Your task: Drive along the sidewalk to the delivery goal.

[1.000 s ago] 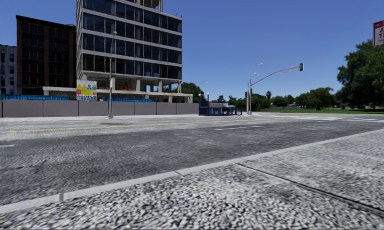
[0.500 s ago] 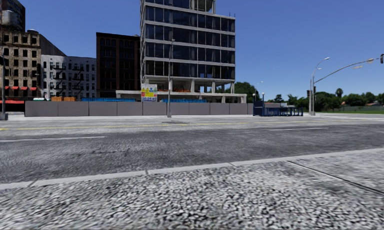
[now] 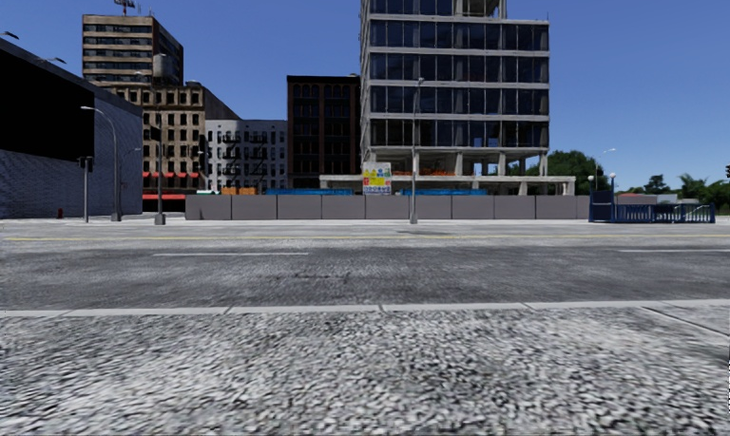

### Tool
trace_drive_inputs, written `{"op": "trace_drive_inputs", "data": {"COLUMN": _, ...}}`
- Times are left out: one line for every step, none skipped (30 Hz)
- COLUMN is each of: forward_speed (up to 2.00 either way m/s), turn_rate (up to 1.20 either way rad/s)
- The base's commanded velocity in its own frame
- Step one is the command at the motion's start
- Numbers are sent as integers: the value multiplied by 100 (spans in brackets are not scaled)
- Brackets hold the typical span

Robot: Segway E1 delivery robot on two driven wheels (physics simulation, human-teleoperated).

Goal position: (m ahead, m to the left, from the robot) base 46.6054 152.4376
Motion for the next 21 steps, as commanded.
{"op": "trace_drive_inputs", "data": {"forward_speed": 0, "turn_rate": 0}}
{"op": "trace_drive_inputs", "data": {"forward_speed": 0, "turn_rate": 0}}
{"op": "trace_drive_inputs", "data": {"forward_speed": 0, "turn_rate": 0}}
{"op": "trace_drive_inputs", "data": {"forward_speed": 0, "turn_rate": 0}}
{"op": "trace_drive_inputs", "data": {"forward_speed": 0, "turn_rate": 0}}
{"op": "trace_drive_inputs", "data": {"forward_speed": 0, "turn_rate": 0}}
{"op": "trace_drive_inputs", "data": {"forward_speed": 0, "turn_rate": 0}}
{"op": "trace_drive_inputs", "data": {"forward_speed": 0, "turn_rate": 0}}
{"op": "trace_drive_inputs", "data": {"forward_speed": 0, "turn_rate": 3}}
{"op": "trace_drive_inputs", "data": {"forward_speed": 0, "turn_rate": 15}}
{"op": "trace_drive_inputs", "data": {"forward_speed": 0, "turn_rate": 31}}
{"op": "trace_drive_inputs", "data": {"forward_speed": 0, "turn_rate": 31}}
{"op": "trace_drive_inputs", "data": {"forward_speed": 0, "turn_rate": 41}}
{"op": "trace_drive_inputs", "data": {"forward_speed": 7, "turn_rate": 48}}
{"op": "trace_drive_inputs", "data": {"forward_speed": 44, "turn_rate": 55}}
{"op": "trace_drive_inputs", "data": {"forward_speed": 44, "turn_rate": 55}}
{"op": "trace_drive_inputs", "data": {"forward_speed": 74, "turn_rate": 59}}
{"op": "trace_drive_inputs", "data": {"forward_speed": 82, "turn_rate": 60}}
{"op": "trace_drive_inputs", "data": {"forward_speed": 91, "turn_rate": 60}}
{"op": "trace_drive_inputs", "data": {"forward_speed": 91, "turn_rate": 60}}
{"op": "trace_drive_inputs", "data": {"forward_speed": 96, "turn_rate": 60}}
